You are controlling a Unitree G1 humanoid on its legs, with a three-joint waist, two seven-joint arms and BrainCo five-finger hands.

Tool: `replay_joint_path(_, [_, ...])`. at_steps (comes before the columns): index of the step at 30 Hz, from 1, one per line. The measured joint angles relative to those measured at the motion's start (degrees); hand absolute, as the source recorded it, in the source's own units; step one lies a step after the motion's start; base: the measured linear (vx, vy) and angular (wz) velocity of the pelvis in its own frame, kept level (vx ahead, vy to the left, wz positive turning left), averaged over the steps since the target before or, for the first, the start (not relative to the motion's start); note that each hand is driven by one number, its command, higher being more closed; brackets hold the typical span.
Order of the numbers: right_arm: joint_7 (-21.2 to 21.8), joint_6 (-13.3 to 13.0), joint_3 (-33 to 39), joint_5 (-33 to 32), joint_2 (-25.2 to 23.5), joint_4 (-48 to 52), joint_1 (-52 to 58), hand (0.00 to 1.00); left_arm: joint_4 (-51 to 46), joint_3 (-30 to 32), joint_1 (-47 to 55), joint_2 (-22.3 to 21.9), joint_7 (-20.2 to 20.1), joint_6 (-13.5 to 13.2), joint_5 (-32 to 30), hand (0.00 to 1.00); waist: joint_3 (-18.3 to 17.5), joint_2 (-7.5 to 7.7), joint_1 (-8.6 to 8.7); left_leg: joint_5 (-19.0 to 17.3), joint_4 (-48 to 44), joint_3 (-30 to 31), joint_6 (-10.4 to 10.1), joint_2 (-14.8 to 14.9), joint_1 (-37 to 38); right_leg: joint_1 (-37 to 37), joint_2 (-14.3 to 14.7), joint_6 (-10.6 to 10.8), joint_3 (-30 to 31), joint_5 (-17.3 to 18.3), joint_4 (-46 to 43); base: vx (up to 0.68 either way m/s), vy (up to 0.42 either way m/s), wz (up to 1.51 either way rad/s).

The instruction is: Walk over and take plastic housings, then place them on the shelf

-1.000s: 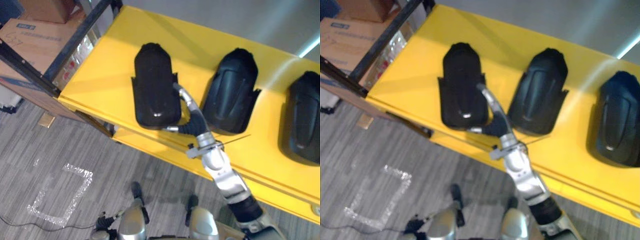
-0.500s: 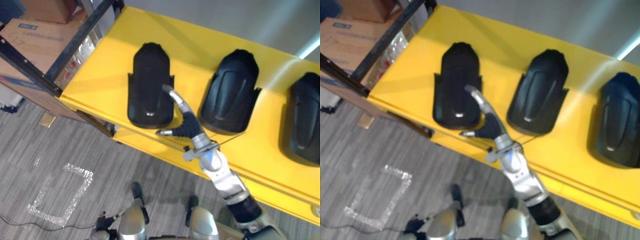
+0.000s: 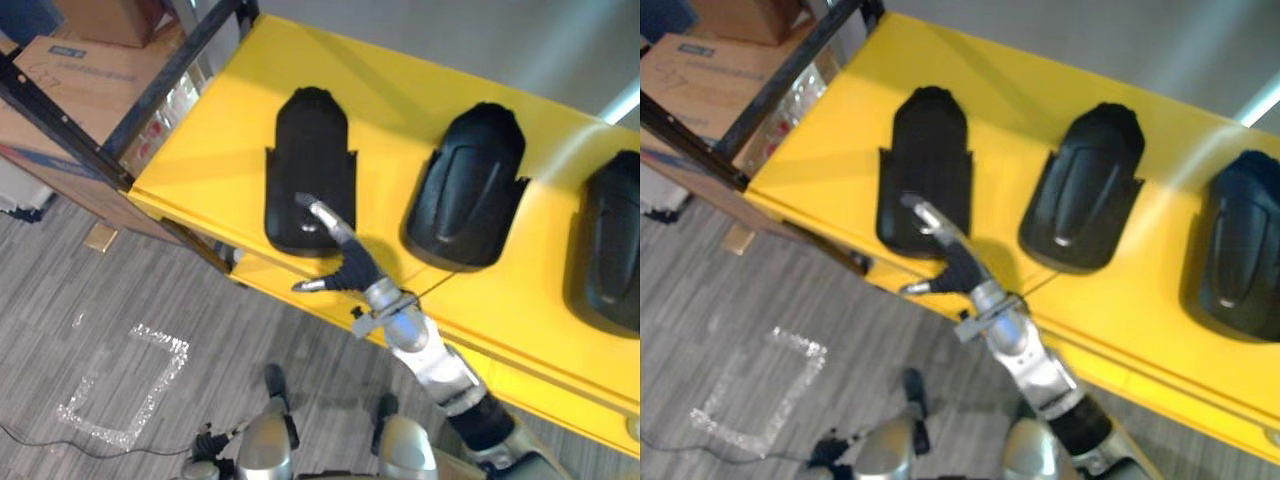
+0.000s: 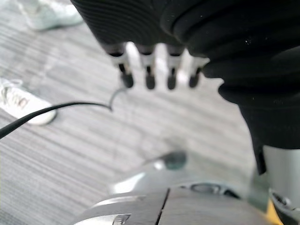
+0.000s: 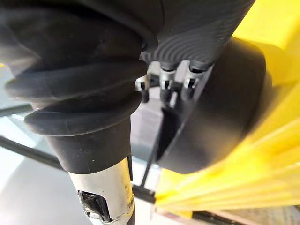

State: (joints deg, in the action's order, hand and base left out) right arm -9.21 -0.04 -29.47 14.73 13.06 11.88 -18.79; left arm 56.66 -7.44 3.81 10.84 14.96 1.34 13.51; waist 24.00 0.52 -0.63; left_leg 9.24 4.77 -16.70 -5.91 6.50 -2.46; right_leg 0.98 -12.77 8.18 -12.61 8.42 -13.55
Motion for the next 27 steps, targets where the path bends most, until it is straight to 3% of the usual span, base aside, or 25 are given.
replay_joint_path(3, [-6.55,-1.35,0.86,2.13,-0.24,-0.05,0.00,0.00,0.00,-0.04,0.00,0.00,0.04,-0.01,-0.03,0.00,0.00,0.00,0.01,0.00,0.00,0.00,0.00,0.00,0.00,0.00,0.01,0.00,0.01,0.00,0.05,0.00,0.000,0.00])
replay_joint_path(6, [-13.96,-5.25,4.15,5.27,-1.49,-0.03,0.00,0.00,0.00,-0.13,0.01,0.02,0.18,-0.03,-0.01,0.00,0.00,0.00,0.04,0.00,0.00,-0.05,0.00,0.01,0.05,0.00,0.02,0.00,0.06,-0.01,0.10,0.00,0.000,0.00])
replay_joint_path(10, [-17.88,-8.82,6.01,6.60,-2.37,0.41,-0.01,0.00,0.02,-0.27,0.02,0.04,0.44,-0.01,-0.01,0.00,-0.01,0.01,0.05,-0.01,0.00,-0.34,-0.01,0.01,0.36,-0.04,0.02,0.00,0.33,-0.02,0.16,0.00,0.000,-0.02])
replay_joint_path(13, [-18.51,-10.99,6.39,6.60,-2.48,1.54,-0.01,0.00,0.03,-0.39,0.04,0.07,0.47,0.00,0.00,0.00,-0.01,0.01,0.10,-0.01,0.00,-0.62,0.00,0.02,0.52,-0.07,0.01,0.10,0.61,-0.11,0.17,0.00,0.000,-0.05])
replay_joint_path(17, [-17.68,-10.51,6.44,6.47,-2.64,2.54,0.00,0.00,0.02,-0.51,0.07,0.10,0.47,0.01,0.04,0.00,-0.02,0.00,0.16,-0.01,0.00,-0.74,0.00,0.02,0.66,-0.07,0.00,0.19,0.75,-0.16,0.26,0.00,0.000,-0.01])
replay_joint_path(19, [-16.25,-8.97,6.40,6.34,-2.64,3.08,0.00,0.00,0.02,-0.56,0.09,0.11,0.47,0.03,0.05,0.00,-0.02,-0.01,0.19,-0.04,0.00,-0.94,0.05,0.02,0.80,-0.07,-0.01,0.23,0.97,-0.18,0.28,0.00,0.000,-0.05])
replay_joint_path(21, [-14.29,-5.75,6.35,6.22,-2.61,3.03,0.09,0.00,0.03,-0.62,0.10,0.11,0.47,0.04,0.05,0.00,-0.02,-0.01,0.26,-0.07,0.01,-1.18,0.10,0.00,0.97,-0.07,-0.01,0.31,1.30,-0.23,0.30,0.00,0.005,-0.06])
replay_joint_path(27, [-12.97,-3.13,6.25,4.57,-2.54,2.13,0.59,0.00,0.24,-0.71,0.17,0.13,0.61,0.03,0.13,0.00,-0.05,-0.04,0.92,-0.07,0.01,-1.26,0.10,-0.01,0.98,-0.07,-0.02,0.46,1.39,-0.32,0.39,0.00,0.000,0.00])
